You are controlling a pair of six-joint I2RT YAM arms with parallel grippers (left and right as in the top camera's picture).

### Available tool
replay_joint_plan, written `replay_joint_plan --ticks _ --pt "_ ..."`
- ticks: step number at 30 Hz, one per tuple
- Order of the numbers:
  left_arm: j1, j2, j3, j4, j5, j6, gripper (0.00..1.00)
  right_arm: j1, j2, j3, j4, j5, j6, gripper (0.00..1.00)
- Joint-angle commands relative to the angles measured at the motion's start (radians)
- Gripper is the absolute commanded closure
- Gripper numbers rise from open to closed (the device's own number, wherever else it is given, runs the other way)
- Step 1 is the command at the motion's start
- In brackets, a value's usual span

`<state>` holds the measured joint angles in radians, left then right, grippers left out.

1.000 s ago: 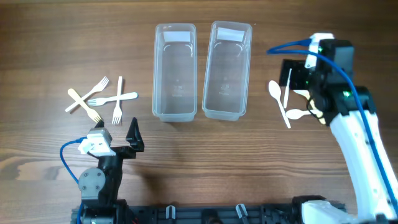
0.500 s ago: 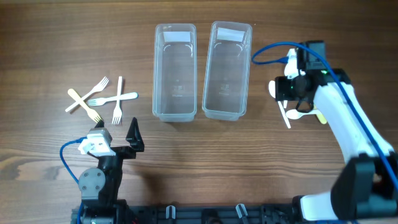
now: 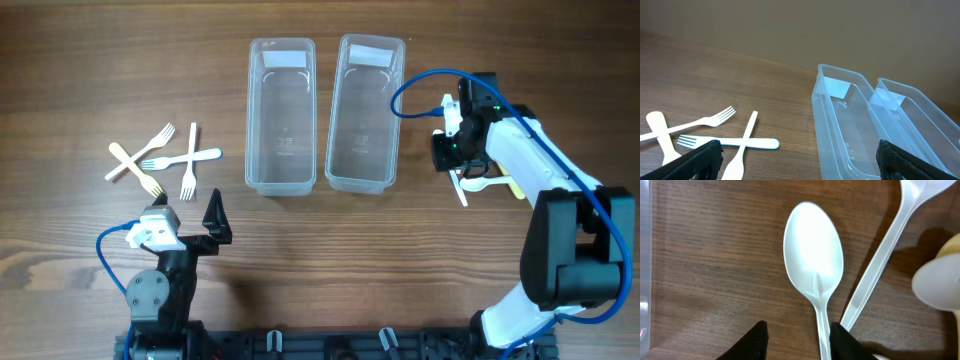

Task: Pack container
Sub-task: 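Move right gripper over the white spoons and grasp one spoon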

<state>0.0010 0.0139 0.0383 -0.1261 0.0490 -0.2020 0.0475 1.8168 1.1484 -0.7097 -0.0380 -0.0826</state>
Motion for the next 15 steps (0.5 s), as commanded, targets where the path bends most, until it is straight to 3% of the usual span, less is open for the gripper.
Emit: replay_joint_plan --ticks 1,15 --pt "-0.005 -0.009 -0.008 0.003 -0.010 0.019 0.00 -0.003 0.024 0.018 0.008 -0.007 -0.058 0.61" --pt "-0.005 -0.009 -0.008 0.003 -0.010 0.019 0.00 -0.041 0.027 -0.060 0.069 0.014 -0.074 0.57"
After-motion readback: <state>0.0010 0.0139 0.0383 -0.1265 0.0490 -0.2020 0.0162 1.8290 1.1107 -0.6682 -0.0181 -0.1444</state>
